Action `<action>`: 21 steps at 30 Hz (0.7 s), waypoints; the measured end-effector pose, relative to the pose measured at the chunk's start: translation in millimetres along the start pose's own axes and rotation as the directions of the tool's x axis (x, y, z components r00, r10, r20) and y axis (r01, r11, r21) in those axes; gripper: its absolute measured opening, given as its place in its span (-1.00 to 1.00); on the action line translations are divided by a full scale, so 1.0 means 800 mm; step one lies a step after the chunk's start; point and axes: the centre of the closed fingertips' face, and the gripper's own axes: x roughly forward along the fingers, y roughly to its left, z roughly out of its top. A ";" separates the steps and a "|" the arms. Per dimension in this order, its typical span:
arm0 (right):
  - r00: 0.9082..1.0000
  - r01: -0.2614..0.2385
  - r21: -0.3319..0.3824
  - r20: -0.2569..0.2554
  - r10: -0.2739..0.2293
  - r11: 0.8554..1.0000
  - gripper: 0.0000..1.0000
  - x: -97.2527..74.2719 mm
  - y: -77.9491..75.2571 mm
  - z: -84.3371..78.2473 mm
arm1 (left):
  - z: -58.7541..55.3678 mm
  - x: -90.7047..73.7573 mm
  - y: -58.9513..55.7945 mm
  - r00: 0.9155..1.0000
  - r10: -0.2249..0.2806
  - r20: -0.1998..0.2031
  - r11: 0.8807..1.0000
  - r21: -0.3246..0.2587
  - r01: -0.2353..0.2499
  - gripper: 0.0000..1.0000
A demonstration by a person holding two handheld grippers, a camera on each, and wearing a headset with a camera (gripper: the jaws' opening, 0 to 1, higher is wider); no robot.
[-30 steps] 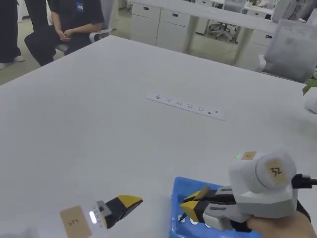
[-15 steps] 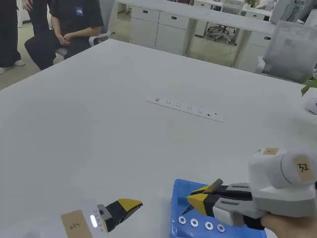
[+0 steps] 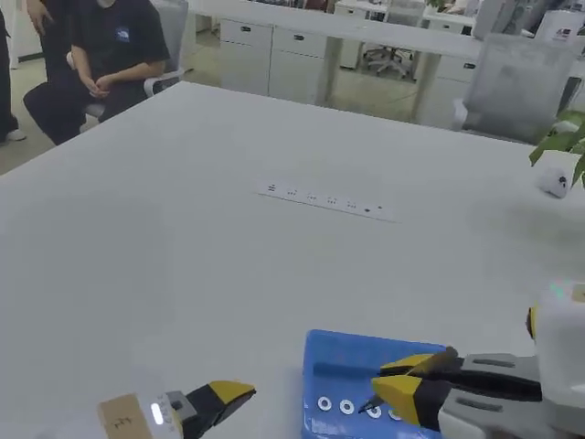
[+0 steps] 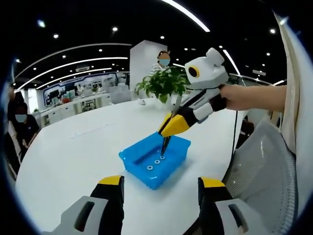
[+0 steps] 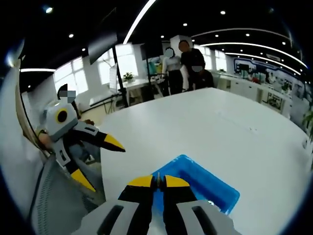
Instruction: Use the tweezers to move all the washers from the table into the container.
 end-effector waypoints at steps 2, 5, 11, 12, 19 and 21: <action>1.000 0.000 -0.003 -0.001 0.000 1.000 -0.94 -0.005 0.004 -0.007 | 0.000 0.000 -0.002 1.000 -0.019 0.006 1.000 -0.023 0.019 0.14; 1.000 0.002 -0.005 -0.005 -0.002 1.000 -0.94 -0.010 0.009 -0.019 | 0.002 -0.003 0.000 0.999 -0.030 0.032 0.995 -0.091 0.033 0.07; 0.999 0.034 0.018 -0.028 -0.033 0.999 -0.94 -0.016 0.018 -0.047 | 0.012 -0.007 -0.007 0.993 -0.087 0.083 0.977 -0.187 0.101 -0.14; 0.999 0.035 0.018 -0.030 -0.035 0.999 -0.94 -0.016 0.020 -0.051 | 0.013 -0.007 -0.008 0.992 -0.093 0.086 0.975 -0.193 0.108 -0.19; 0.997 0.058 0.043 -0.052 -0.056 0.997 -0.94 -0.020 0.029 -0.077 | 0.031 -0.008 -0.027 0.971 -0.208 0.121 0.944 -0.235 0.231 -0.57; 0.994 0.068 0.010 -0.083 -0.067 0.998 -0.94 -0.019 0.031 -0.086 | 0.033 -0.006 -0.032 0.962 -0.252 0.100 0.945 -0.187 0.267 -0.67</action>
